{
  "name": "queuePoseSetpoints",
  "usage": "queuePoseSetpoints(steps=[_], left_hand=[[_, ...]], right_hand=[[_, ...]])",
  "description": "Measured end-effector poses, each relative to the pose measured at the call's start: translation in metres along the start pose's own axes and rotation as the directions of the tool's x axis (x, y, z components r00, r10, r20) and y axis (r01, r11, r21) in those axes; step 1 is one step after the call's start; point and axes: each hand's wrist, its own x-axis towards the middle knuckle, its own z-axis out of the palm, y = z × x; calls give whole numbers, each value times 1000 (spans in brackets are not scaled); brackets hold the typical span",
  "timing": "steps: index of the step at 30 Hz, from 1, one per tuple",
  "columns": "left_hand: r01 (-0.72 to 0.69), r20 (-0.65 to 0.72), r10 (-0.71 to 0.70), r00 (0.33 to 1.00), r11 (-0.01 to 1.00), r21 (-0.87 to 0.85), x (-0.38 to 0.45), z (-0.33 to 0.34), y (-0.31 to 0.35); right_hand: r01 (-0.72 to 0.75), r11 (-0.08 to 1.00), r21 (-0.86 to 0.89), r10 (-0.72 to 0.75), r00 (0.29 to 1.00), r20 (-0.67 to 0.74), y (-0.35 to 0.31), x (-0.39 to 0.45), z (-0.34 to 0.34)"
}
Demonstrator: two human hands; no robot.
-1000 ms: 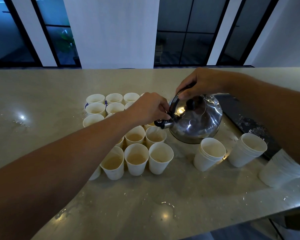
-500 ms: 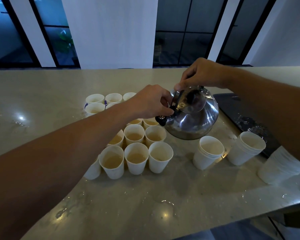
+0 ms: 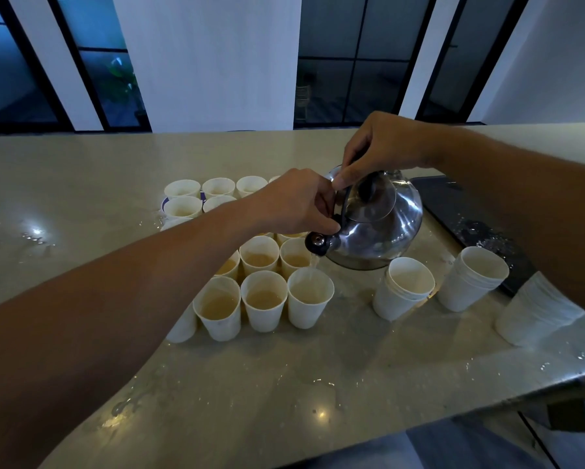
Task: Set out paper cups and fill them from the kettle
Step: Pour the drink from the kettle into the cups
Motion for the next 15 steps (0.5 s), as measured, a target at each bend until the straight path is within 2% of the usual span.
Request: queuePoseSetpoints(steps=[15], left_hand=[[-25,-31,25,999,1000,15,2,2,-4]], right_hand=[[-9,999,-54,12,999,50,-11,2,-3]])
